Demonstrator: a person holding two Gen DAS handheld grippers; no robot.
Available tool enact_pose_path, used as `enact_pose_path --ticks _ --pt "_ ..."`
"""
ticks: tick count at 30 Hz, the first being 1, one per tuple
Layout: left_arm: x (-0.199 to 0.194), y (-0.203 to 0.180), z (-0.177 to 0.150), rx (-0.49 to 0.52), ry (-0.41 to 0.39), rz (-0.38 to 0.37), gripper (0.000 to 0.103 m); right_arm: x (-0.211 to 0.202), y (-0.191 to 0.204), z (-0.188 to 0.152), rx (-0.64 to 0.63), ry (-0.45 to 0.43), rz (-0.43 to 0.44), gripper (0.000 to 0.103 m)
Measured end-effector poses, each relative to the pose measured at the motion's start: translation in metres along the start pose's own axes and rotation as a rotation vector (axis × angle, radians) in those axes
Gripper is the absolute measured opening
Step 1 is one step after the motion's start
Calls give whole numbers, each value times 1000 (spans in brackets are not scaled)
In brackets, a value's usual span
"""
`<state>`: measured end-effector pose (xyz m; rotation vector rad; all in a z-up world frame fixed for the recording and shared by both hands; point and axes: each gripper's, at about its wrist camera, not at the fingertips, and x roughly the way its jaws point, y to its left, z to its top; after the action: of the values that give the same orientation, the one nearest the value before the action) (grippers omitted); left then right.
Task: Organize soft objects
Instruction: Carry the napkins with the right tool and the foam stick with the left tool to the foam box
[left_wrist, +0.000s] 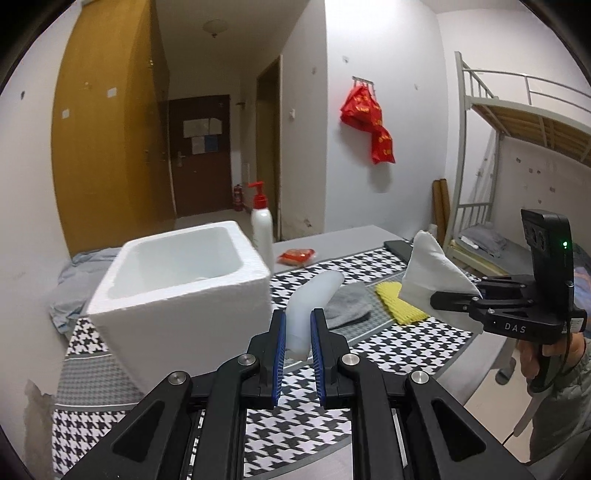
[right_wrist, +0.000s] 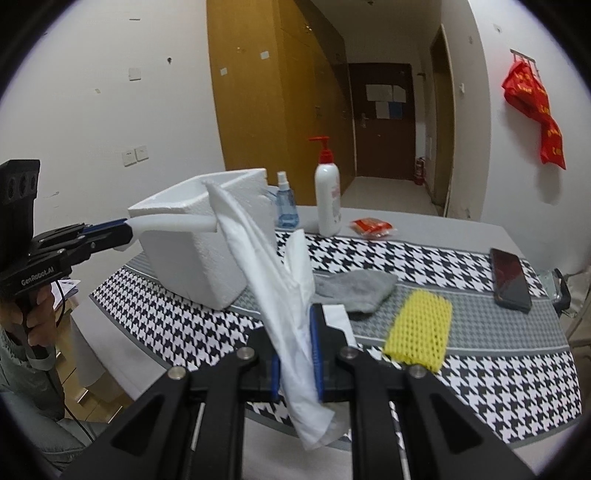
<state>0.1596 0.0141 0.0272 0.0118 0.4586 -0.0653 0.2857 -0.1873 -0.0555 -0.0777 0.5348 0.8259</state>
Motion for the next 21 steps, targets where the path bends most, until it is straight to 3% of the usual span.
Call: enact_pose_path --ticks 21 --pt "-36 49 -14 -81 -38 149 15 33 44 36 -73 -40 109 17"
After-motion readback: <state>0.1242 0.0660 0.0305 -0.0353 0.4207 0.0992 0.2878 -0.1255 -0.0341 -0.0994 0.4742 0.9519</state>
